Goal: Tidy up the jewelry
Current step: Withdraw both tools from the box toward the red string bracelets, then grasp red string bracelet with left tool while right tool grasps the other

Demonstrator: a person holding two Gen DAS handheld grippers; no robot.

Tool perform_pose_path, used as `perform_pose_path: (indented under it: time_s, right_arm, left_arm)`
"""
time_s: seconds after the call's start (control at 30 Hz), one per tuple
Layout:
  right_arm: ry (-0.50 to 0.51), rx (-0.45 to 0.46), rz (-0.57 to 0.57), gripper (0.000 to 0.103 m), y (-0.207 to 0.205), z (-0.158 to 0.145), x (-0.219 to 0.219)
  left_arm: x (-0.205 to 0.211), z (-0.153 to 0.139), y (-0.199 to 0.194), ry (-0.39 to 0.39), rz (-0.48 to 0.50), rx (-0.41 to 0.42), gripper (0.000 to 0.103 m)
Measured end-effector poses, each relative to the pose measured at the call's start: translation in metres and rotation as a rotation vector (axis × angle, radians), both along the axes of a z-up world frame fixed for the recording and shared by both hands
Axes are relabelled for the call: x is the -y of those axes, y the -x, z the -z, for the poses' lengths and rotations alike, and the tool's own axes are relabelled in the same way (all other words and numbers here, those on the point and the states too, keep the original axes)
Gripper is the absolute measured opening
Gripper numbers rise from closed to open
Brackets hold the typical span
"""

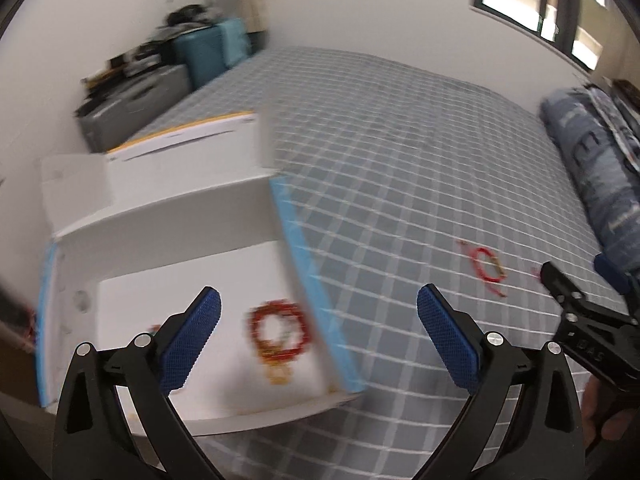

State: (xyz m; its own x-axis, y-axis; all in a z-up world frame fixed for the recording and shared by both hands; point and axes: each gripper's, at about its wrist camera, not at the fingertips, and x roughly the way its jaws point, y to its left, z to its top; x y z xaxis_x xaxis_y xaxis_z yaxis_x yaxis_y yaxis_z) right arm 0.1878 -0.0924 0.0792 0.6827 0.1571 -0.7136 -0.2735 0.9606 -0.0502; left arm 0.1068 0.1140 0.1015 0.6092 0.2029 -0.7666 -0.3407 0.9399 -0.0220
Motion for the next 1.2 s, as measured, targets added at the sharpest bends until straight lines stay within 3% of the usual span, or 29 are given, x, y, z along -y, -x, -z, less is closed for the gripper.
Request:
perform_pose_path:
  time_s: [0.23, 0.47, 0.77, 0.9, 1.0, 1.2]
  right_arm:
    - [0.008, -0.058, 0.131, 0.095, -0.026, 0.028, 0.094]
    - [-0.004, -0.143, 0.225, 0.095, -0.057, 0.063, 0.16]
    - [0.038, -0.249, 0.261, 0.095, -0.109, 0.12, 0.177]
    - [0.028, -0.264, 0.263, 0.095, -0.125, 0.132, 0.177]
    - [0.007, -0.284, 0.268, 0.095, -0.135, 0.139, 0.175]
    - [0.044, -0.306, 0.268, 0.095, -0.149, 0.153, 0.167]
  left_arm:
    - [0.069, 0.02, -0.054, -0.007, 0.116, -0.034, 0.097]
    - [0.122, 0.057, -0.108, -0.002, 0.191, -0.084, 0.097]
    - [0.161, 0.122, -0.184, 0.051, 0.247, -0.179, 0.097]
    - [0.169, 0.143, -0.213, 0.026, 0.257, -0.205, 0.097]
    - [0.166, 0.157, -0.229, 0.054, 0.252, -0.229, 0.097]
    - [0.167, 0.181, -0.242, 0.049, 0.251, -0.264, 0.097]
